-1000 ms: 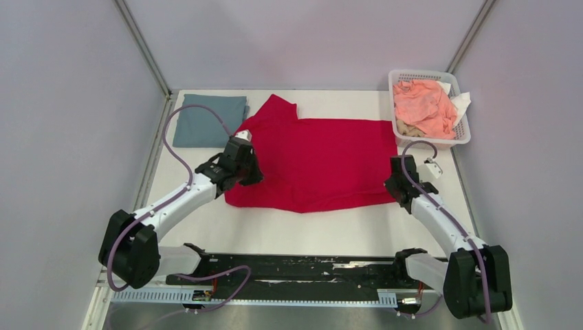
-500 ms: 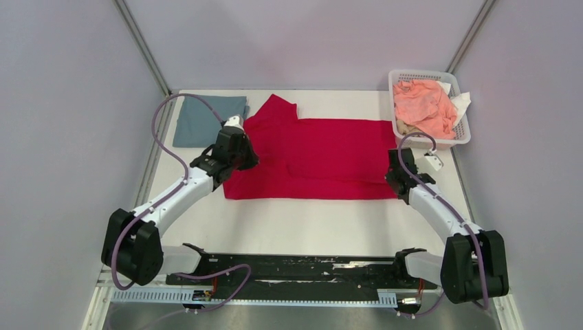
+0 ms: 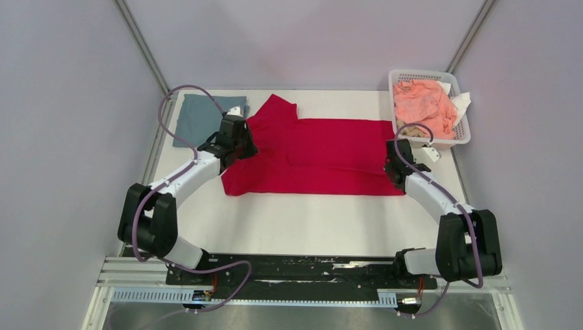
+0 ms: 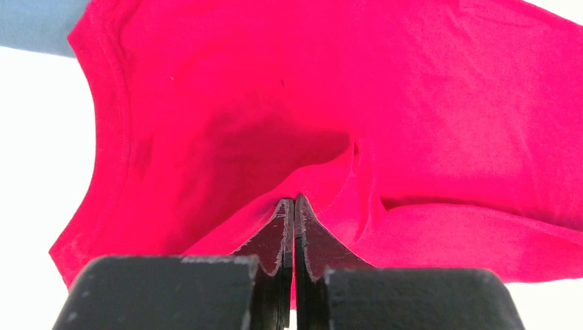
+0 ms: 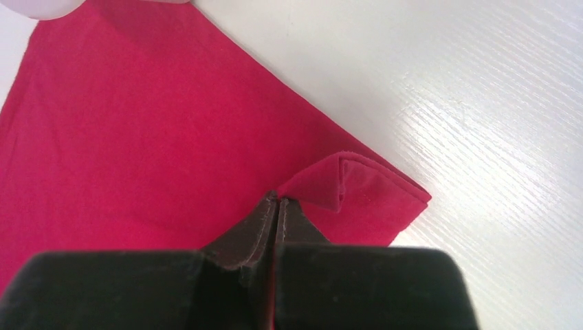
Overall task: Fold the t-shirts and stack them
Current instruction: Fold the flattened tshirt in 1/3 of the way, then grab the side of the flattened tshirt furthest away from the robot with both arms
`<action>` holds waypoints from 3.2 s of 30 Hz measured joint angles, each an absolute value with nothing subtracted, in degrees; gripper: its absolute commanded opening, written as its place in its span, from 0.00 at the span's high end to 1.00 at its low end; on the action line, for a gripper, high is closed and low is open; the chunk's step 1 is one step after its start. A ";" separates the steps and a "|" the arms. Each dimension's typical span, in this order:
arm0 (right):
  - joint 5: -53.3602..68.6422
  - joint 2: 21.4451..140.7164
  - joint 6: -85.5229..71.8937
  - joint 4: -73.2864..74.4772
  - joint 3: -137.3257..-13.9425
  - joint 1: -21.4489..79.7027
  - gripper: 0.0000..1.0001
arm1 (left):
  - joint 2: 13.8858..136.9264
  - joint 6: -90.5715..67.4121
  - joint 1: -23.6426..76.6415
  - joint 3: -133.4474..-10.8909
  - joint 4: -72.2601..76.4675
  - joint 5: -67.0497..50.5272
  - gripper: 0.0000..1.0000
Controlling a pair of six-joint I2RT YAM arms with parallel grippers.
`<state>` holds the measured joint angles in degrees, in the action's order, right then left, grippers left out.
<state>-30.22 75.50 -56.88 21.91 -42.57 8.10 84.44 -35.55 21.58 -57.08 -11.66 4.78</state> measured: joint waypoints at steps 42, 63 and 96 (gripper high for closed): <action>-0.91 86.76 -38.28 3.57 -40.71 12.19 0.00 | 101.10 -39.44 19.81 -55.77 -1.19 -15.49 0.00; 0.71 52.07 -47.70 35.46 -24.77 12.97 0.00 | 68.01 -52.58 34.35 -26.50 -6.70 -5.85 0.00; -14.61 43.40 -42.68 31.07 -35.55 16.64 0.00 | 96.66 -36.23 20.43 -76.79 -19.27 0.99 0.00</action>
